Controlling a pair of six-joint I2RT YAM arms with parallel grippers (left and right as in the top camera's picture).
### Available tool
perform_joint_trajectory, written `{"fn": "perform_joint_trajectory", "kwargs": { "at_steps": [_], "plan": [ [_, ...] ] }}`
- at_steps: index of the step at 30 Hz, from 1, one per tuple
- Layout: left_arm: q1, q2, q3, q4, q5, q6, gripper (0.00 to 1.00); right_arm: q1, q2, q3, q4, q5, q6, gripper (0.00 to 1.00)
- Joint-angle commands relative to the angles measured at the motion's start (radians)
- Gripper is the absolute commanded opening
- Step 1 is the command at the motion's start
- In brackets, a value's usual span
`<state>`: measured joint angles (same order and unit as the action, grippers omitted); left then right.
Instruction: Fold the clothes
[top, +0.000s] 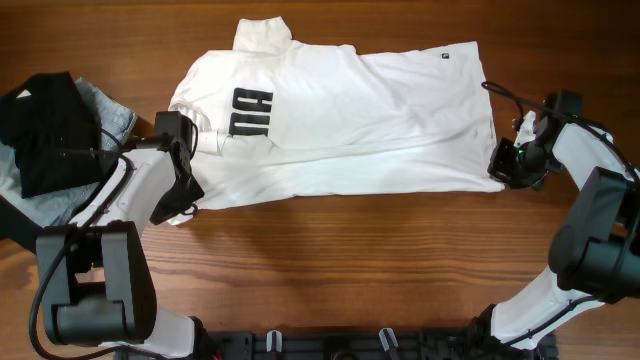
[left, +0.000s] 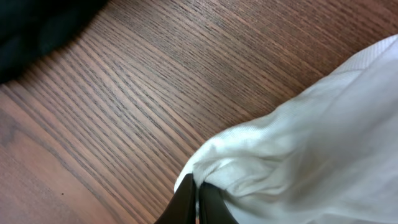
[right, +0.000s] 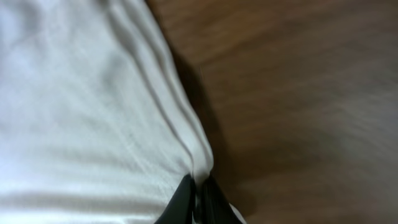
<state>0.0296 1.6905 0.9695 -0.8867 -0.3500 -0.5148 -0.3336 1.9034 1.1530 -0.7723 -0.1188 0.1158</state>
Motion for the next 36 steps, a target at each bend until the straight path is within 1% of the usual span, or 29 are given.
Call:
{"fn": "perform_joint_trajectory", "kwargs": {
  "at_steps": [1, 6, 11, 14, 15, 18, 19, 20, 21, 22, 23, 24, 26, 29, 30, 31, 32, 33, 34, 36],
  "plan": [
    [0.006, 0.000, -0.006, -0.010, 0.011, -0.017, 0.04, -0.058, 0.023, -0.007, -0.040, 0.360, 0.168, 0.04],
    [0.006, 0.000, -0.006, -0.050, 0.039, -0.017, 0.04, -0.120, 0.023, 0.022, -0.033, 0.353, 0.174, 0.04],
    [0.006, 0.000, -0.006, -0.086, 0.040, -0.013, 0.04, -0.122, 0.023, 0.021, -0.027, 0.351, 0.172, 0.04],
    [0.006, 0.000, -0.006, -0.065, 0.044, -0.014, 0.04, -0.122, 0.023, 0.021, -0.026, 0.346, 0.172, 0.04],
    [0.005, 0.000, -0.006, -0.060, 0.086, 0.001, 0.04, -0.122, 0.023, 0.021, -0.024, 0.327, 0.172, 0.04],
    [0.005, -0.002, -0.006, -0.058, 0.311, 0.154, 0.04, -0.122, 0.023, 0.021, -0.017, 0.311, 0.172, 0.04],
    [0.005, -0.002, -0.006, -0.058, 0.364, 0.190, 0.04, -0.122, 0.023, 0.021, -0.015, 0.309, 0.172, 0.04],
    [0.005, -0.002, -0.006, -0.061, 0.461, 0.254, 0.05, -0.122, 0.023, 0.021, -0.014, 0.301, 0.172, 0.04],
    [0.005, -0.002, -0.006, -0.060, 0.515, 0.283, 0.13, -0.122, 0.023, 0.021, -0.014, 0.301, 0.172, 0.04],
    [0.005, -0.002, -0.006, -0.059, 0.522, 0.284, 0.29, -0.122, 0.023, 0.021, -0.014, 0.301, 0.172, 0.04],
    [0.005, -0.002, -0.006, -0.053, 0.521, 0.284, 0.39, -0.122, 0.023, 0.021, -0.014, 0.297, 0.172, 0.04],
    [0.005, -0.002, -0.006, -0.041, 0.521, 0.284, 0.43, -0.122, 0.023, 0.021, -0.014, 0.297, 0.172, 0.04],
    [0.005, -0.002, -0.006, -0.025, 0.521, 0.283, 0.46, -0.122, 0.023, 0.021, -0.014, 0.294, 0.172, 0.04],
    [0.005, -0.002, -0.008, -0.019, 0.521, 0.283, 0.44, -0.122, 0.023, 0.021, -0.014, 0.282, 0.172, 0.04],
    [0.005, -0.002, -0.012, -0.019, 0.521, 0.283, 0.40, -0.122, 0.023, 0.021, -0.014, 0.278, 0.172, 0.04],
    [0.005, -0.002, -0.021, -0.019, 0.521, 0.283, 0.32, -0.122, 0.023, 0.021, -0.013, 0.278, 0.172, 0.04],
    [0.005, -0.002, -0.043, -0.018, 0.521, 0.272, 0.16, -0.122, 0.023, 0.021, -0.014, 0.278, 0.172, 0.04],
    [0.005, -0.002, -0.057, -0.018, 0.521, 0.272, 0.10, -0.122, 0.023, 0.021, -0.014, 0.278, 0.172, 0.04],
    [0.005, -0.002, -0.070, -0.015, 0.517, 0.272, 0.06, -0.122, 0.023, 0.021, -0.013, 0.278, 0.172, 0.04],
    [0.005, -0.002, -0.076, -0.016, 0.509, 0.271, 0.04, -0.122, 0.023, 0.021, -0.014, 0.275, 0.172, 0.04]
  ]
}}
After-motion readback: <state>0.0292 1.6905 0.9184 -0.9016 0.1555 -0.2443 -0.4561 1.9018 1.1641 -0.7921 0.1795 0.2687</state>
